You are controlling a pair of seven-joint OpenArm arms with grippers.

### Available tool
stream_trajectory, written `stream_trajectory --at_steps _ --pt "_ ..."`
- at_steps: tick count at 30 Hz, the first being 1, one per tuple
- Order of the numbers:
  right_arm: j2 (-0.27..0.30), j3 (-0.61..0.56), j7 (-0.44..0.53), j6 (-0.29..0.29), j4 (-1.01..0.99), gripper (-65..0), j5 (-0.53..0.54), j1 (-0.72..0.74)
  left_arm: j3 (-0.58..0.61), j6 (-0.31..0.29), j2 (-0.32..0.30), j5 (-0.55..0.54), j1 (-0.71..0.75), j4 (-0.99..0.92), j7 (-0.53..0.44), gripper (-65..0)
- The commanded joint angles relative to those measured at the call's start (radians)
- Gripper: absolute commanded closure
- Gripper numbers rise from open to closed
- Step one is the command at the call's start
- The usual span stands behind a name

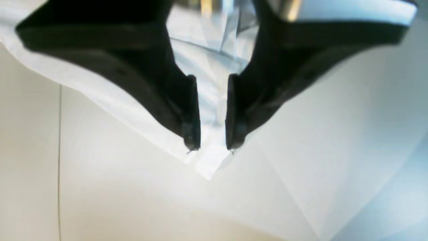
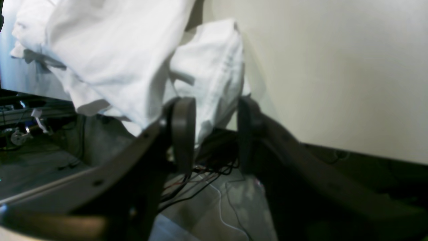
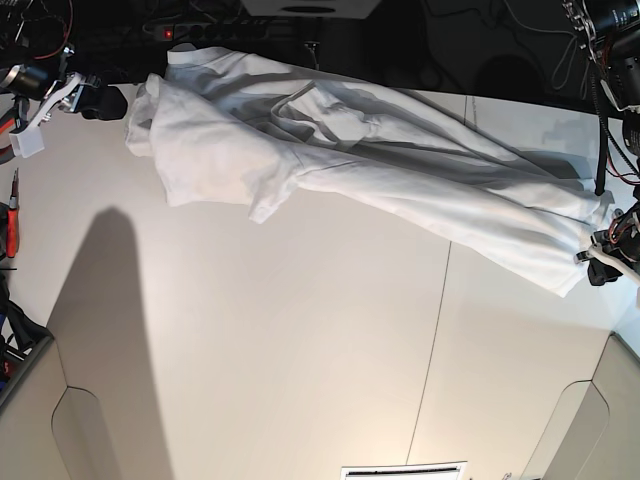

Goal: Layout the t-shirt on the table in an organized manner, then fold the t-shirt properly
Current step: 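Fold the held shirt edge over the body with both grippers, then release the fabric from both grippers and move them back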

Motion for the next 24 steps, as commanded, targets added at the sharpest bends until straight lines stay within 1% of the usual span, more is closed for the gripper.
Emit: stream_trajectory --at_steps 1,2,3,5,7,8,10,12,14,16,19,20,24 --pt "0.016 0.009 0.011 0.002 0.021 -21.1 0.021 0.0 -0.006 -0.005 -0.021 -0.044 -0.016 0.02 -0.018 -17.0" --pt "0.016 0.01 0.016 0.002 0.026 -21.0 0.021 0.002 -0.006 -0.014 -0.02 -0.089 -0.016 0.02 -0.012 -17.0" --pt "0.016 0.012 0.019 0.002 0.034 -21.0 0.021 0.006 -0.006 -0.049 -0.02 -0.156 -0.016 0.02 0.005 -17.0" --pt "0.016 0.026 0.019 0.002 0.053 -21.0 0.019 0.025 -0.005 -0.154 -0.017 -0.326 -0.016 0.02 0.061 -17.0" --pt "0.016 0.05 0.019 0.002 0.074 -21.1 0.019 0.054 -0.005 -0.232 -0.002 -0.479 -0.017 0.02 0.144 -17.0" --pt "0.016 0.061 0.019 0.002 0.082 -21.1 0.019 0.072 -0.005 -0.242 0.01 -0.536 -0.017 0.02 0.192 -17.0" --pt "0.016 0.08 0.024 0.002 0.089 -21.1 0.019 0.113 -0.005 -0.242 0.04 -0.609 -0.016 0.02 0.293 -17.0" --pt "0.016 0.085 0.05 0.002 0.089 -21.1 0.002 0.151 -0.004 -0.242 0.076 -0.637 -0.014 0.02 0.382 -17.0" --pt "0.016 0.084 0.085 0.002 0.089 -21.1 -0.027 0.187 -0.003 -0.242 0.112 -0.637 -0.007 0.02 0.43 -17.0" --pt "0.016 0.077 0.117 0.002 0.085 -22.0 -0.064 0.214 -0.003 -0.242 0.143 -0.639 0.008 0.02 0.434 -17.0" --pt "0.025 0.024 0.162 0.002 0.057 -32.6 -0.095 0.222 -0.003 -0.242 0.181 -0.652 0.029 0.02 0.433 -17.0" --pt "0.025 0.0 0.183 0.002 0.042 -34.6 -0.119 0.222 -0.003 -0.242 0.191 -0.652 0.033 0.02 0.43 -17.0" --pt "0.024 -0.102 0.262 -0.005 -0.053 -34.7 -0.181 0.222 -0.003 -0.242 0.218 -0.652 0.033 0.02 0.427 -17.0"
